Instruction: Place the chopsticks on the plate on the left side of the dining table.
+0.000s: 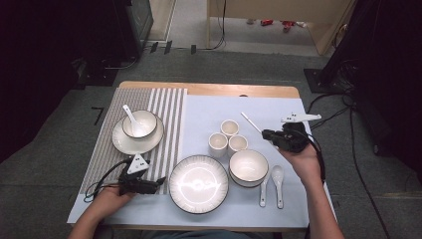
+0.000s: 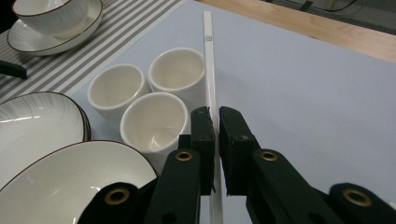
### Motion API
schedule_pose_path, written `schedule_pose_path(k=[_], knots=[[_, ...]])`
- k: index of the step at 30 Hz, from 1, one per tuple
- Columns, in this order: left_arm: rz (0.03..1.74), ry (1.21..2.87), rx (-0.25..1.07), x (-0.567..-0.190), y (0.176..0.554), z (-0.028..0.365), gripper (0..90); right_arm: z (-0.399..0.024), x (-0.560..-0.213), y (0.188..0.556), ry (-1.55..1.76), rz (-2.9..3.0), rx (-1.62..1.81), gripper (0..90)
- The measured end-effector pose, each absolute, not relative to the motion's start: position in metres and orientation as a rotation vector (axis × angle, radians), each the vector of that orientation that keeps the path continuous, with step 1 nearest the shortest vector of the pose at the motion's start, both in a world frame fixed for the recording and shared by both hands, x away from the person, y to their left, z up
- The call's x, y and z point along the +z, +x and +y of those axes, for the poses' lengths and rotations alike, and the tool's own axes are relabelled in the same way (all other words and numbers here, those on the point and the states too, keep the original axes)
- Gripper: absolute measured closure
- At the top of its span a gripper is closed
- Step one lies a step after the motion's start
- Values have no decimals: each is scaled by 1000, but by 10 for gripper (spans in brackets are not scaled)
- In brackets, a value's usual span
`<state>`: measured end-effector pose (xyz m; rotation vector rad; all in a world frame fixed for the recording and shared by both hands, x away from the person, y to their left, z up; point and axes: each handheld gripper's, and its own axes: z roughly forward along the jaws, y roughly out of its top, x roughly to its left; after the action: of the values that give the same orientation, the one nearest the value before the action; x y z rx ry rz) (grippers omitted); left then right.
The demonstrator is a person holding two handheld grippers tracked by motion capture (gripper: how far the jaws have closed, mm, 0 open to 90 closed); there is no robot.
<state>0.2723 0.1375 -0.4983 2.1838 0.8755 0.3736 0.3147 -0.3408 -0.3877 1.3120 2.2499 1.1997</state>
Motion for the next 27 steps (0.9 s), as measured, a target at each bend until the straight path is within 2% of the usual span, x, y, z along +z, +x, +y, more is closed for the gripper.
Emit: schedule_pose_path(k=[27], knots=[[877,2182,373,-498,272,137,146,-314,-383,322,1213,2331,1207,852]])
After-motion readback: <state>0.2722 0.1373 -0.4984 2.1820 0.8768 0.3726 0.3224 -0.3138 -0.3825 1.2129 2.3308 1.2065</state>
